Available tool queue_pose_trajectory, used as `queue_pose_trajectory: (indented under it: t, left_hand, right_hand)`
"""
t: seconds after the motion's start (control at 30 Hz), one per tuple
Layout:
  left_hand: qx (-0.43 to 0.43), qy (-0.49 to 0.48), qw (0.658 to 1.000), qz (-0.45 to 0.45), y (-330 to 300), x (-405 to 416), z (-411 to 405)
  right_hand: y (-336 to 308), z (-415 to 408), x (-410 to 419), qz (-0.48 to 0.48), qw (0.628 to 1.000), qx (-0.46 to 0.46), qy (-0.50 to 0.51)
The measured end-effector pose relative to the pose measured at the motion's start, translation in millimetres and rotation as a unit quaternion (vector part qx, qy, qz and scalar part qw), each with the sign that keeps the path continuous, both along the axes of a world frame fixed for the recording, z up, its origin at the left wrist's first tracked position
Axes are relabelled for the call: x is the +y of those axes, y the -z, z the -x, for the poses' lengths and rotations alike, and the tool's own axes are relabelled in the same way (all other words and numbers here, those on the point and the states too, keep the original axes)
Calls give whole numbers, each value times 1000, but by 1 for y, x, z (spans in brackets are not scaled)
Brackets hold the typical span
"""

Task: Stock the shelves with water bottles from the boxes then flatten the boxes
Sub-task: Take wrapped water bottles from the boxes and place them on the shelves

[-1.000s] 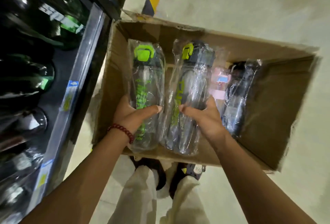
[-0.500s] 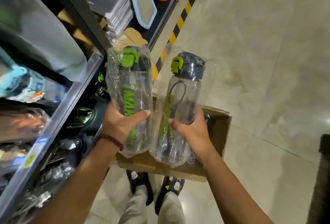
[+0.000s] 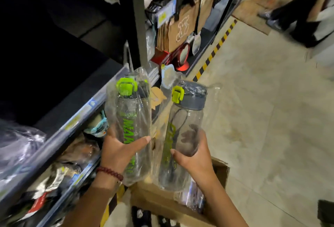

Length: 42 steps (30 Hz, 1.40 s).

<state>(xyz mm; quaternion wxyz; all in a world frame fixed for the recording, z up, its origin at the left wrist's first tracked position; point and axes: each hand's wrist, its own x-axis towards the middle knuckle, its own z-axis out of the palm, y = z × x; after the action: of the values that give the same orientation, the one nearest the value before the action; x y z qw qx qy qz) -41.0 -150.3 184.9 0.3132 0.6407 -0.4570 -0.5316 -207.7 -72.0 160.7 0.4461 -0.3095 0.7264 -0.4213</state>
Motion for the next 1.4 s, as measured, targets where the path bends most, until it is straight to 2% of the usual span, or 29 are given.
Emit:
queue_pose_trajectory:
  t: [0.33,0.5,0.73,0.9,1.07,1.4]
  left_hand:
    - [6,-137,990,19,-46,-7,-35]
    - [-43,-222,974,10,-53,-11,-44]
    - [-38,-294,955,27,-56,-15,-42]
    - [-16,-314,947,64,-55,-17,-54]
    - [-43,-320,942,94,-55,-33,-67]
    - [-2,-363,927,94,-66,-78,-80]
  right_hand:
    - [-42,-22,-51,18,987,-10,-157]
    - [-49,-26,-82,59,962,37,-263]
    - [-61,-25,-120,90,936,-3,-340]
    - [-62,-38,-138,115,920,-29,-375]
    - [-66,-56,-166,135,901,-39,-410]
    - [-84,-79,-241,152,903,-92,-391]
